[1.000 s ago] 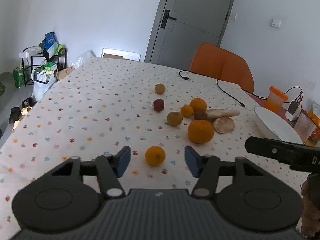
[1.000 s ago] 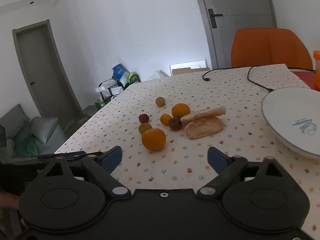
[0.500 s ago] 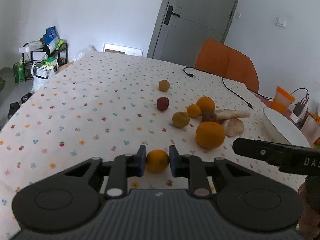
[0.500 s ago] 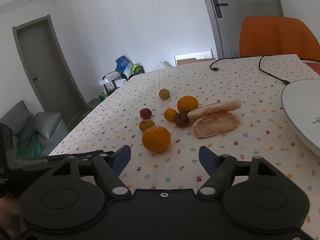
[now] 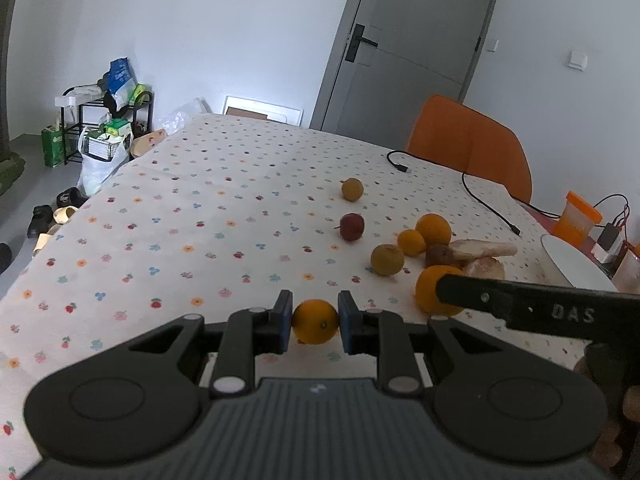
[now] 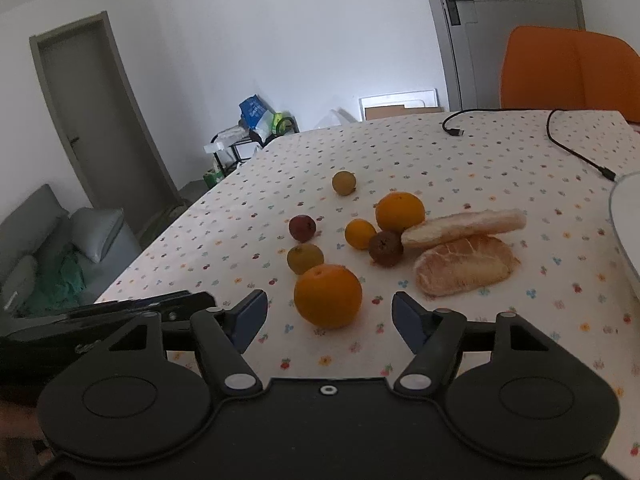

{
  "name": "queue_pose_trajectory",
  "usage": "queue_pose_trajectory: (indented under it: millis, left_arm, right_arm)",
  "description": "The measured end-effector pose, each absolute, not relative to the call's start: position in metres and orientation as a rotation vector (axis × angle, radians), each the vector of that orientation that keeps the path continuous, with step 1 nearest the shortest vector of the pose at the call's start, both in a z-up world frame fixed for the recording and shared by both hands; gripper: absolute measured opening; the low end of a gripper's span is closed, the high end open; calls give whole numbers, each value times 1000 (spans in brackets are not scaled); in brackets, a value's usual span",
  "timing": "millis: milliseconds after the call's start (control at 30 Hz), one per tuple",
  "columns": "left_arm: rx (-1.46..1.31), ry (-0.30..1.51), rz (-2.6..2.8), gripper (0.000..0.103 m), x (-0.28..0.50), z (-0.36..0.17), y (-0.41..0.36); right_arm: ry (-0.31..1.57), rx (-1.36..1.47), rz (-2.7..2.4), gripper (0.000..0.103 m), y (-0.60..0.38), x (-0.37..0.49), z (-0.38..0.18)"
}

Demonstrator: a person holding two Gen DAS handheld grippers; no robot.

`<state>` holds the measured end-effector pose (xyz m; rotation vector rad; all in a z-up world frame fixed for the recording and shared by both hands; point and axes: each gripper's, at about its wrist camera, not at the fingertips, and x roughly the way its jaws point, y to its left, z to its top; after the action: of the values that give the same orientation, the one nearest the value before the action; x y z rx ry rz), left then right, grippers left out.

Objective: Organize fruits
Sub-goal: 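Reach the left tool to the small orange and close on it while the right tool grasps the large orange, then carry both oranges over the white plate and open both tools to drop them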

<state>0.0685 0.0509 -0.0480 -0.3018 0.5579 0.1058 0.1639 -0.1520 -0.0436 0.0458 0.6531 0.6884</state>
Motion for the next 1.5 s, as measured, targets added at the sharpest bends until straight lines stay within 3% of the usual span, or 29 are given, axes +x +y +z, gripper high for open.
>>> queue_pose_trajectory:
  millis: [167, 200, 233, 267, 300, 1500]
  left_arm:
    - [-311, 555, 112, 22, 66, -47, 55]
    - [-309, 554, 113, 22, 66, -46, 55]
    - [-307, 555, 114, 22, 66, -45, 55]
    - [-305, 553, 116, 22, 66, -44, 55]
    - [-304, 550, 118, 22, 66, -43, 56]
    - [-210, 462, -99, 22, 79, 4, -43]
  right_arm:
    - [652, 12, 672, 68, -141, 171, -45]
    - [656, 10, 676, 65, -140, 172, -46]
    - [655, 10, 685, 50, -138, 173, -48]
    - [660, 10, 689, 42, -137, 175, -51]
    - [677, 9, 681, 40, -135, 177, -54]
    - [544, 111, 554, 39, -248, 135, -16]
